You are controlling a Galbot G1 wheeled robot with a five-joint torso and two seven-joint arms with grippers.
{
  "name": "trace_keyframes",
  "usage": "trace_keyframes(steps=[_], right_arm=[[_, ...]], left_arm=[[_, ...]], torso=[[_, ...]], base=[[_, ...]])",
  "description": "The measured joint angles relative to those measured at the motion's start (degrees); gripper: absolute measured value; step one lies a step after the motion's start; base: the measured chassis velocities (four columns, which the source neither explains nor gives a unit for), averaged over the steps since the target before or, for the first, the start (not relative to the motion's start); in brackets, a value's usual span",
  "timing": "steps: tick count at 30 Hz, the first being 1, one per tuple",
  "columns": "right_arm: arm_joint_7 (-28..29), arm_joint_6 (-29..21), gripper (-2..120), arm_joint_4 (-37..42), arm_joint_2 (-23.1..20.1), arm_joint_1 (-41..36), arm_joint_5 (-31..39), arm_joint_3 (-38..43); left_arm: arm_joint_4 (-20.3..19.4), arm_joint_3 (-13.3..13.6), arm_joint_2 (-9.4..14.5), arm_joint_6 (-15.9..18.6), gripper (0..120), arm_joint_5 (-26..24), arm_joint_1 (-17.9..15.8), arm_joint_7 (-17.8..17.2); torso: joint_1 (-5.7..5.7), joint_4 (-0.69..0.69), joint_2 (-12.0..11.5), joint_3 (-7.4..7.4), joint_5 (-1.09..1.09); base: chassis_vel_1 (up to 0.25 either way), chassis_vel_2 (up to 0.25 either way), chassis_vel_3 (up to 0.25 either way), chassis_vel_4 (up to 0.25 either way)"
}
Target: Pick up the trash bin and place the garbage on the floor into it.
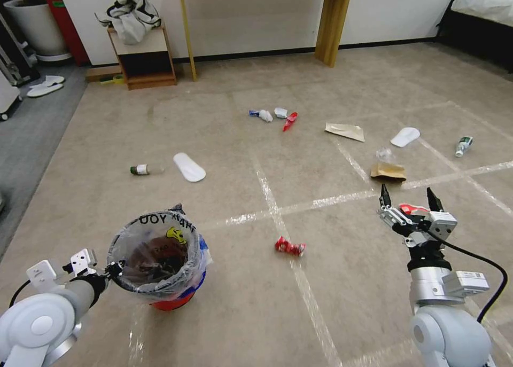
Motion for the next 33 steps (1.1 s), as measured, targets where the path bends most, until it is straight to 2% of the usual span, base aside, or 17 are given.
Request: trace_keyframes(steps=[3, 12, 18, 33], right_arm=[[0.0, 0.0, 100, 0.0, 0.0, 0.0, 0.0, 0.0], [0.0, 0.3, 100, 0.0, 0.0, 0.0, 0.1, -0.1], [-0.5, 2.5, 100, -0.7, 0.0, 0.2, 0.3, -0.3], [-0.5, 2.8, 100, -1.1, -0.4, 0.4, -0.2, -0.6]], left_arm=[[-0.2, -0.1, 0.0, 0.0, 1, 0.1, 0.1, 0.0], [-0.5, -0.2, -0.3, 0.0, 1, 0.2, 0.3, 0.1], [-0.6, -0.1, -0.5, 0.0, 1, 0.5, 0.4, 0.1], [-0.5, 0.0, -1.0, 0.0, 1, 1.1, 0.5, 0.3]], torso=[[0.0, 0.0, 0.0, 0.0, -0.06], [0.0, -0.01, 0.0, -0.02, -0.04], [0.02, 0.0, 0.0, 0.01, -0.03], [-0.01, 0.0, 0.0, -0.02, -0.03]], base=[[-0.241, 0.26, 0.252, -0.246], [-0.229, 0.239, 0.238, -0.244], [-0.231, 0.203, 0.228, -0.207], [-0.002, 0.008, -0.007, 0.0]])
